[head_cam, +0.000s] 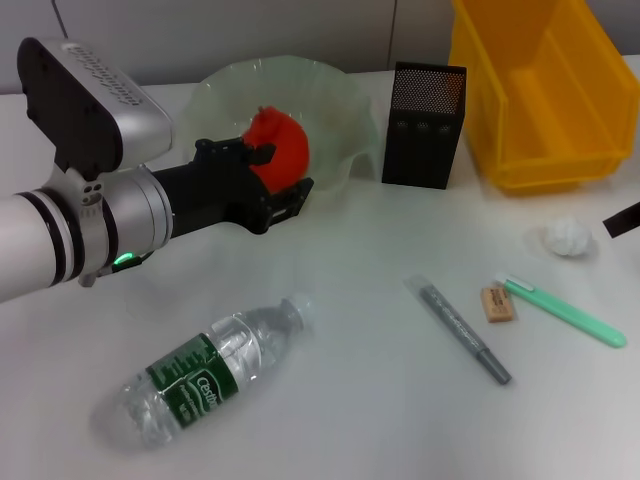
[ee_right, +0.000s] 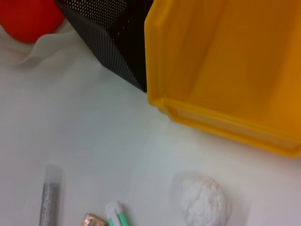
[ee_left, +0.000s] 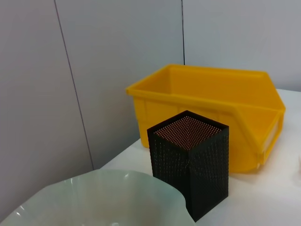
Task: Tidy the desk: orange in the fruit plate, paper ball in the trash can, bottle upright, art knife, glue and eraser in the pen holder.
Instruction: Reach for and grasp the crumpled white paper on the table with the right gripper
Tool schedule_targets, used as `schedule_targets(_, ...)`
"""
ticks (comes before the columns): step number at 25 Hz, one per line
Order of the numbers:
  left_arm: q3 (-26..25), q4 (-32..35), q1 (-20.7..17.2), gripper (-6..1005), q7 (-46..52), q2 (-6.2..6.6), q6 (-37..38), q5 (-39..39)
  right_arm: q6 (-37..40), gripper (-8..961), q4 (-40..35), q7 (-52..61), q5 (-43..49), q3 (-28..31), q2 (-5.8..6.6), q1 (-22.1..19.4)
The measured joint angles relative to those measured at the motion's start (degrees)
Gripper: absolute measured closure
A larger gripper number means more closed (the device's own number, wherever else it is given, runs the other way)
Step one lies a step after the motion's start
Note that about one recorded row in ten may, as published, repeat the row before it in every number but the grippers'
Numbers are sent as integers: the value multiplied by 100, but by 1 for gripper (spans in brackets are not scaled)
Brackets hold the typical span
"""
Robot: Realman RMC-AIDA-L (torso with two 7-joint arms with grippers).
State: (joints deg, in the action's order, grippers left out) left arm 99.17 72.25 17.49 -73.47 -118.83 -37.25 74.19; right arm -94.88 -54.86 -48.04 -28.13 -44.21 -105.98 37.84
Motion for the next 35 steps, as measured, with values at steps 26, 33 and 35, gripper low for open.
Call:
schedule_targets(26, 47, -115, -55, 415, 0, -9, 7, 9, 768, 357, 447, -289, 107, -57, -213, 228)
schedule_targets(33, 58, -115, -63, 415, 0, -9, 7, 40, 822, 263, 521, -289, 162, -61, -219, 262)
schedule_targets(35, 58, -115, -63, 415, 0, -9, 7, 40, 851, 259, 612, -290, 208, -65, -219, 280)
